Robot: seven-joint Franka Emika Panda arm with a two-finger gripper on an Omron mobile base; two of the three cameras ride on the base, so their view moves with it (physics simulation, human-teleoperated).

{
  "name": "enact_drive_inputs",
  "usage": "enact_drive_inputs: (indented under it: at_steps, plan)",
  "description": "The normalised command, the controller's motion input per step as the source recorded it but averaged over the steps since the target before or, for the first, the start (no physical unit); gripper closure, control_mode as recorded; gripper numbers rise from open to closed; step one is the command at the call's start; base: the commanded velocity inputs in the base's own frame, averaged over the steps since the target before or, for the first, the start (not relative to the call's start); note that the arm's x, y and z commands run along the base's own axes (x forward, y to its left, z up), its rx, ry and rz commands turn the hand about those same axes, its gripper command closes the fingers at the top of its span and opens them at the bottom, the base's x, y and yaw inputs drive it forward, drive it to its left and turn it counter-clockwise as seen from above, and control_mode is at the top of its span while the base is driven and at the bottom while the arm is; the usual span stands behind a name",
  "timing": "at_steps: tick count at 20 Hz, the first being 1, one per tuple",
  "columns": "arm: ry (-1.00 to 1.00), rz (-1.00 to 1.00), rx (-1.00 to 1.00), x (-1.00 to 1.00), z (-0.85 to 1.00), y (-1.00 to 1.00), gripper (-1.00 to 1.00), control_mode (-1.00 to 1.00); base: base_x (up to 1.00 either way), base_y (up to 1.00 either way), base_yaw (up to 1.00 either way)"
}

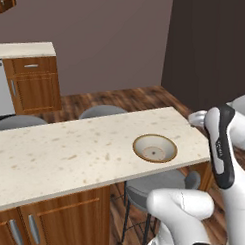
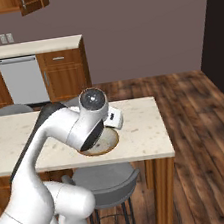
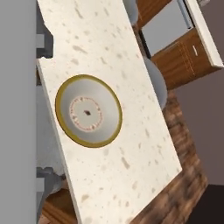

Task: Pick up the bowls from the cabinet and place each bowl in front of a stool on the dining counter.

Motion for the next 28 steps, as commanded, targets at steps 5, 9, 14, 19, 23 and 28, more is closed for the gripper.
enact_drive_inputs:
  at_steps: [5,9,14,19,23,28]
  plan:
    - [-0.03,0.15,-0.25,-0.45,0.04,0.53,-1.00,-1.00,0.00,0.00,0.00]
    - [-0.15,0.08,-0.20,-0.69,0.00,0.33,-1.00,-1.00,0.00,0.00,0.00]
    - [-0.09,0.02,-0.05,-0.43,0.02,0.01,-1.00,1.00,-0.28,0.00,0.00]
    - [0.00,0.00,0.00,0.00,0.00,0.00,-1.00,1.00,-0.60,-0.28,0.00]
    - [0.00,0.00,0.00,0.00,0.00,0.00,-1.00,1.00,-0.33,-0.81,-0.08]
    - [0.00,0.00,0.00,0.00,0.00,0.00,-1.00,1.00,-0.03,-1.00,-0.12]
